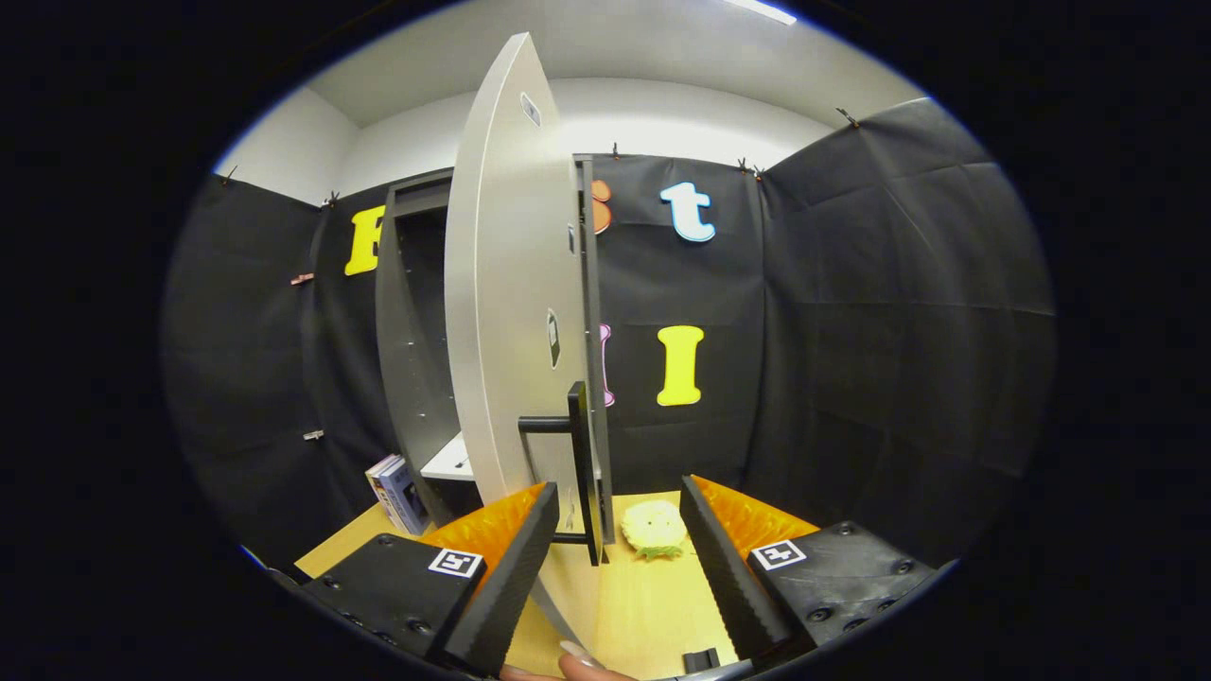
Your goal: Open the shoe cabinet door, grab the shoes and put them into the shoe cabinet, then close the shoe cabinet door.
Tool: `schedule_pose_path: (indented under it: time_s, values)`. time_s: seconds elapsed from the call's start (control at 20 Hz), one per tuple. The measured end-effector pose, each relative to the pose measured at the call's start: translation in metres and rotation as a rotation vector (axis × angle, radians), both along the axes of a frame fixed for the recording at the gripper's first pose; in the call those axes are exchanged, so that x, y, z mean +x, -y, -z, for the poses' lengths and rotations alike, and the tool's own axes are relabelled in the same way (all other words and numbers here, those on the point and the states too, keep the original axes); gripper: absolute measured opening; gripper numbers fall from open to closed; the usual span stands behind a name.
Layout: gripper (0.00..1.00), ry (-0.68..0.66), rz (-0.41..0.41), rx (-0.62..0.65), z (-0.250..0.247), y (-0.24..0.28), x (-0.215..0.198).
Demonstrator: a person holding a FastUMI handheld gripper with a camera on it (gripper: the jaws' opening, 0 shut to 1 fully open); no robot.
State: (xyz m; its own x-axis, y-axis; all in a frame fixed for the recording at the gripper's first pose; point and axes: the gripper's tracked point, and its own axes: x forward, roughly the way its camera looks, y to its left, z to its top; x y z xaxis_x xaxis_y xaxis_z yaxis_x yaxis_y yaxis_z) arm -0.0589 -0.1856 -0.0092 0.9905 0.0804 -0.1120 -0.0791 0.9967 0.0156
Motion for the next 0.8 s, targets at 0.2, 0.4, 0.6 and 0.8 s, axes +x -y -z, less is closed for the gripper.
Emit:
schedule_pose_path:
  time_s: [0.2, 0.4, 0.6, 0.8]
  values:
    - [0.88, -0.003, -0.032, 0.013, 0.006, -0.048, 0.005]
    - [0.87, -0.004, -0.06, -0.004, 0.009, -0.095, 0.016]
    - [0.88, -0.017, -0.089, 0.024, 0.017, -0.14, 0.028]
    - [0.88, 0.005, -0.107, 0.011, 0.018, -0.171, 0.028]
